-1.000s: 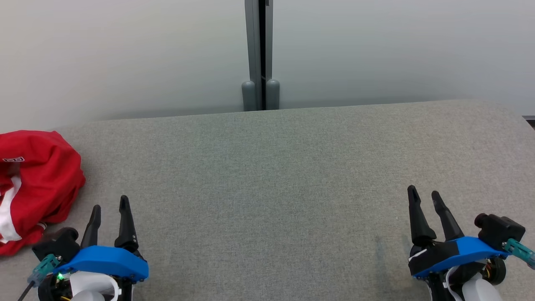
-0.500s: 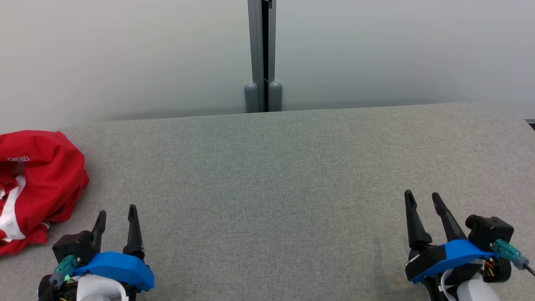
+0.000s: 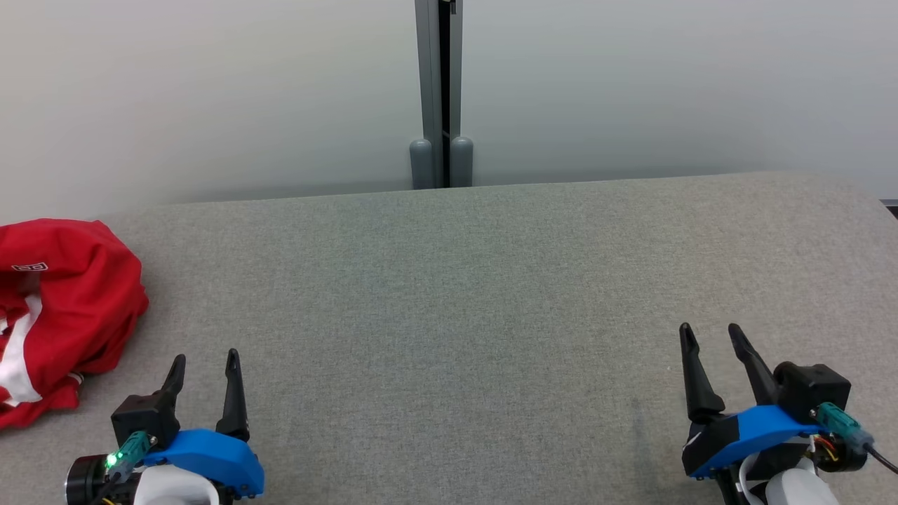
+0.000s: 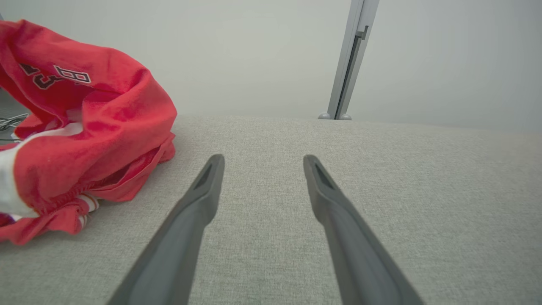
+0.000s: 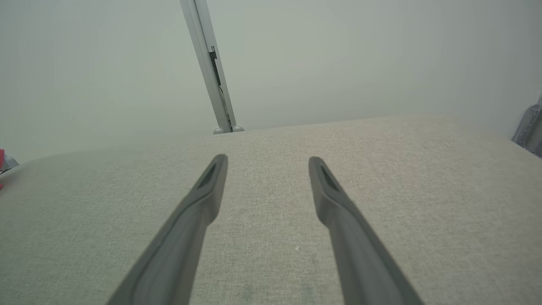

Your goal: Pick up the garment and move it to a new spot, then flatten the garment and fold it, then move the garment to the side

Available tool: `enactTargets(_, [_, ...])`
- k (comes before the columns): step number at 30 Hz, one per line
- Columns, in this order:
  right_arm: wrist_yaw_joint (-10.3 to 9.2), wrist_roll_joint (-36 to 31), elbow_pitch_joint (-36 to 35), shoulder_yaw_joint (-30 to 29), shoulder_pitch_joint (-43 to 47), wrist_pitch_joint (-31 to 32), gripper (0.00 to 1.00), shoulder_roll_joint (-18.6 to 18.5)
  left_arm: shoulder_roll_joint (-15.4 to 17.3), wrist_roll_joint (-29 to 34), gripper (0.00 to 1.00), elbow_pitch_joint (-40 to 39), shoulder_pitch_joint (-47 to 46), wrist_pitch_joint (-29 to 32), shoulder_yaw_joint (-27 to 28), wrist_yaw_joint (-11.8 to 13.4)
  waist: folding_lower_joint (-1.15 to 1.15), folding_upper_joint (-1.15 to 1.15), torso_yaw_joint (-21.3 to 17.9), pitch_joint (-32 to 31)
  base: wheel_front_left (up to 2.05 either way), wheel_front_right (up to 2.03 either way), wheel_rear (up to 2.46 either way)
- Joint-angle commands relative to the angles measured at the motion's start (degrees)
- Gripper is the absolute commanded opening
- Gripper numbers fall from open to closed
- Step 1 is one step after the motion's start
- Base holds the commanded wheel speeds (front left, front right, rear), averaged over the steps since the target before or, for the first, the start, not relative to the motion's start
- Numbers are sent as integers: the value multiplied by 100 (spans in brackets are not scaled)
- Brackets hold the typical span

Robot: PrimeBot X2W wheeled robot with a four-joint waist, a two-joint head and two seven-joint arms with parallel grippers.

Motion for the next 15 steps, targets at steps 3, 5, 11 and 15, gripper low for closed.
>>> enactTargets(3, [12, -300, 17, -109, -103, -95, 100, -43, 40, 245, 100, 28, -74, -90, -5, 46, 0, 0, -10, 11, 0, 0, 0])
enactTargets(5, [13, -417, 26, -147, -114, -110, 100, -42, 54, 331, 100, 52, -83, -104, 5, 65, 0, 0, -15, 15, 0, 0, 0])
enactTargets(11, [14, -642, 44, -257, -110, -179, 100, -43, 50, 549, 100, 87, -117, -173, 43, 104, 0, 0, -18, 31, 0, 0, 0])
enactTargets(15, [14, -777, 53, -274, -110, -214, 100, -45, 59, 673, 100, 98, -116, -198, 51, 102, 0, 0, -16, 37, 0, 0, 0])
